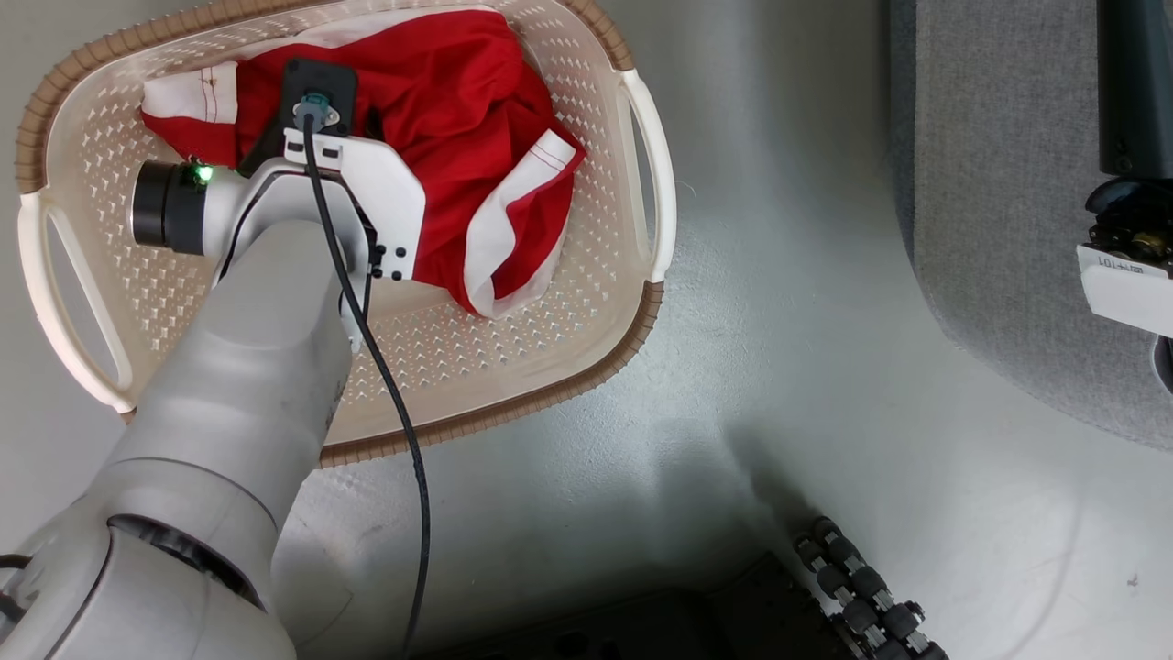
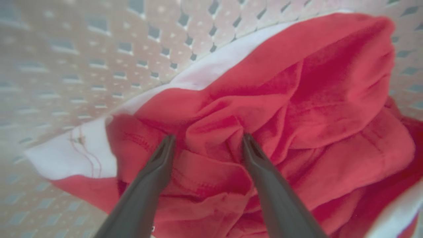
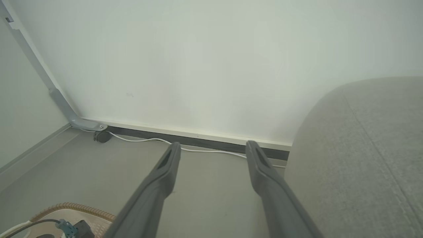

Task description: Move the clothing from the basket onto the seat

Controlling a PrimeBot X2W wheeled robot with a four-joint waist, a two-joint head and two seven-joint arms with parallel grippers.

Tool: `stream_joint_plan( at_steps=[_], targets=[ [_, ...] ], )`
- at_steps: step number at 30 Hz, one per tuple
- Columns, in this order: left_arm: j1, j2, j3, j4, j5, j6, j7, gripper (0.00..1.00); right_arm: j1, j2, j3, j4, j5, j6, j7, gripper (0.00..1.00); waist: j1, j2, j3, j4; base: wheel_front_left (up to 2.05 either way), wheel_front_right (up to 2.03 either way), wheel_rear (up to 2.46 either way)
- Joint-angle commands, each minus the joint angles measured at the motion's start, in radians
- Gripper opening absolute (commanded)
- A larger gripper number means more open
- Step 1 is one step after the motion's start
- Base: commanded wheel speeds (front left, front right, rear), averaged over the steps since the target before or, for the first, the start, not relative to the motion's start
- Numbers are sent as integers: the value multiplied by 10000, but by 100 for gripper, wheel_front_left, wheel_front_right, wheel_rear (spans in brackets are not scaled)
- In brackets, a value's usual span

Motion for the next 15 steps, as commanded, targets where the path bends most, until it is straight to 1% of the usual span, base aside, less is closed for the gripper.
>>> stream_joint_plan(
  at_steps=[1, 2, 3, 6, 8, 15],
  targets=[
    [13, 79, 33, -47, -101, -4, 12, 100, 650, -112, 59, -197, 38, 29, -49, 100, 0, 0, -21, -1, 0, 0, 0],
    [31, 79, 4, -68, -154, -11, 43, 37, 634, -99, 53, -199, 45, 29, -49, 100, 0, 0, -39, -7, 0, 0, 0],
    [55, 79, -26, -96, -207, -29, 68, 0, 615, -90, 43, -200, 44, 29, -49, 100, 0, 0, -62, -14, 0, 0, 0],
    [154, 79, -115, -209, -357, -87, -13, 0, 528, -62, -28, -181, 65, 29, -49, 100, 0, 0, -144, -28, 0, 0, 0],
    [254, 79, -142, -292, -470, -103, -260, 0, 463, -41, -68, -154, 57, 29, -49, 100, 0, 0, -247, -45, 0, 0, 0],
    [910, 79, -175, -857, -1067, -93, -1454, 0, 275, -145, 1, 235, -109, 29, -49, 100, 0, 0, -876, 17, 0, 0, 0]
  ],
)
